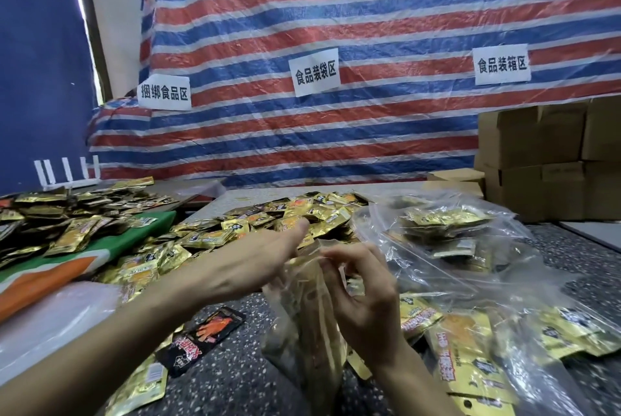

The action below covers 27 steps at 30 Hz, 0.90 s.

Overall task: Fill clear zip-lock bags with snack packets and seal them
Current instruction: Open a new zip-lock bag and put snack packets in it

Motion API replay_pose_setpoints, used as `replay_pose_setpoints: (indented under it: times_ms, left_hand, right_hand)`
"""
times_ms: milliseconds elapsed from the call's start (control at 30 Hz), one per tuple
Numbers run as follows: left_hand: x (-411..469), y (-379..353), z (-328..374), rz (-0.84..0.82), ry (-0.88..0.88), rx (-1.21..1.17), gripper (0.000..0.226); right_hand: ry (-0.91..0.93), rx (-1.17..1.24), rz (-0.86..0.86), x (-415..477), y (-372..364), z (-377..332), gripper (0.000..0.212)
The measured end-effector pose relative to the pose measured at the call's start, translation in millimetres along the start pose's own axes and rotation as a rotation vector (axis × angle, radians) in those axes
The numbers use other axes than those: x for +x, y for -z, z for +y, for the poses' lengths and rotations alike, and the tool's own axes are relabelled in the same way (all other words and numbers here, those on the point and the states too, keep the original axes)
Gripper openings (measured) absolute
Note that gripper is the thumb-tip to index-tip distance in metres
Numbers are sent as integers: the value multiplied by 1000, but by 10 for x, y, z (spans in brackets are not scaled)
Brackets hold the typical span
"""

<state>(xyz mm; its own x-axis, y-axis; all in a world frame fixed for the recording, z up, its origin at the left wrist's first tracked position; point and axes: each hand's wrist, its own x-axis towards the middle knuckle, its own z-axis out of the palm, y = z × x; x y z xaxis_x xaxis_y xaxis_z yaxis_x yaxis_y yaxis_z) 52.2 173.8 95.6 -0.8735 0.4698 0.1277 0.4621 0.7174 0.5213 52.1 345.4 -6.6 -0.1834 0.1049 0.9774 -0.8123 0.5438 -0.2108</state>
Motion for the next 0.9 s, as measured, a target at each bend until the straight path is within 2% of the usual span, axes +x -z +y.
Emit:
replay_pose_setpoints:
  times_ms: [67,167,267,400,500,600,667,733,800,900]
  left_hand:
    - [-73,99,-39,-37,-89,19,68]
    - [-193,202,-58,-20,-239,143,37]
    - [-271,358,-61,-4,-269,215,18]
    - [-306,552,-135,21,-329,483,13]
    - [-329,630,-173,54,-380,391,9]
    - [-340,724,-187,120,-401,301,7]
    - [-348,801,-221,163,-394,273,8]
    - [-358,856,-282,195,-373,260,12]
    - [-377,856,-342,199,-353,231,10]
    - [-415,792,-378,198,-373,193,2]
  right_hand:
    - [14,-37,-17,9,-2,-7,10]
    - [44,-120,-49,40,26,-36,8]
    - [125,-221,-107,139,49,-118,8]
    - [160,-309,-359,374,89,-285,15]
    - [52,-349,-595,663,181,-398,22]
    - [43,-470,-785,998,265,-503,25]
    - [37,-580,-918,1217,350,-546,34]
    - [-76,-596,-1052,1381,470,-561,45]
    - [-222,-476,-1164,1429,568,-552,39]
    - [-271,-345,-1241,1375,645,-526,17]
